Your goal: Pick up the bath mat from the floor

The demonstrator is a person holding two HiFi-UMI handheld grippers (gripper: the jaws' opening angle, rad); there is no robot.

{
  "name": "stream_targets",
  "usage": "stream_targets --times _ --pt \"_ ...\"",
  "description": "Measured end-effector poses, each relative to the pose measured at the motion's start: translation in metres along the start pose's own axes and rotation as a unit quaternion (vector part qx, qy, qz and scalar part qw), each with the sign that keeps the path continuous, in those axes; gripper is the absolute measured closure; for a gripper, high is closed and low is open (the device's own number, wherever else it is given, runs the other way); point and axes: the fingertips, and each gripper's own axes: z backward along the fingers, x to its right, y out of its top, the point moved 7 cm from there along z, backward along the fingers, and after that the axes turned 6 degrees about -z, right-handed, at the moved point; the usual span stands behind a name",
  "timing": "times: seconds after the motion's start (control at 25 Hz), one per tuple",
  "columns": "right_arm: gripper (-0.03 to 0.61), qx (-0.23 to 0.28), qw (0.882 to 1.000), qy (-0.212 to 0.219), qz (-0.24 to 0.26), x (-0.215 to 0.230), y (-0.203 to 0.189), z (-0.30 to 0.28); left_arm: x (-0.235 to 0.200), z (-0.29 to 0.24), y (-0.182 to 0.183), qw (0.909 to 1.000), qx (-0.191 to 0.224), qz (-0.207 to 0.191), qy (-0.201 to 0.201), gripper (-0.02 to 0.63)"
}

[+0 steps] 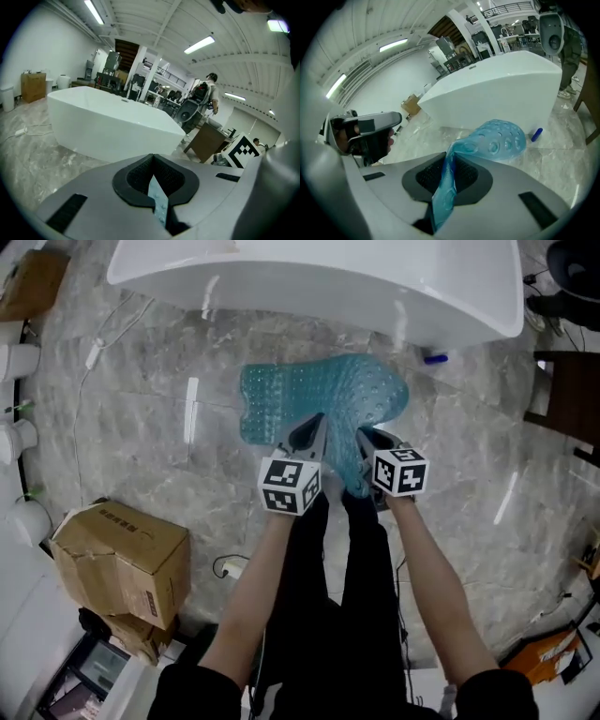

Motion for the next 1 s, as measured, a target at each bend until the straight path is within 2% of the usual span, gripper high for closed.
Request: stream_targets --times 0.16,0.32,0.4,0.56,0.84,1.0 --pt "0.538 0.015 0.999 0.021 0.019 -0.037 0.027 0.042 0.014 0.034 0.048 0.9996 0.021 -0.014 0.009 0.609" --pt "0.538 0.038 0.998 0.040 -0.005 -0.062 0.045 0.082 0.030 0.071 0.075 0.9990 0.040 0.004 0.019 0.609" --pt "0.538 0.052 0.997 0.050 0.001 -0.075 0.056 0.104 0.041 0.087 0.084 0.9987 0.043 0.011 0.025 0.609" --pt "0.538 0.100 0.992 0.070 0.022 -0.099 0.089 0.155 0.064 0.111 0.120 0.9974 0.069 -0.009 0.017 0.609" --pt "0.538 0.194 0.974 0.069 0.097 -0.132 0.139 0.250 0.101 0.145 0.209 0.9862 0.152 -0.066 -0.011 0.609" --pt "0.538 0.247 0.954 0.067 0.156 -0.159 0.155 0.301 0.132 0.169 0.250 0.9775 0.184 -0.095 -0.039 0.609"
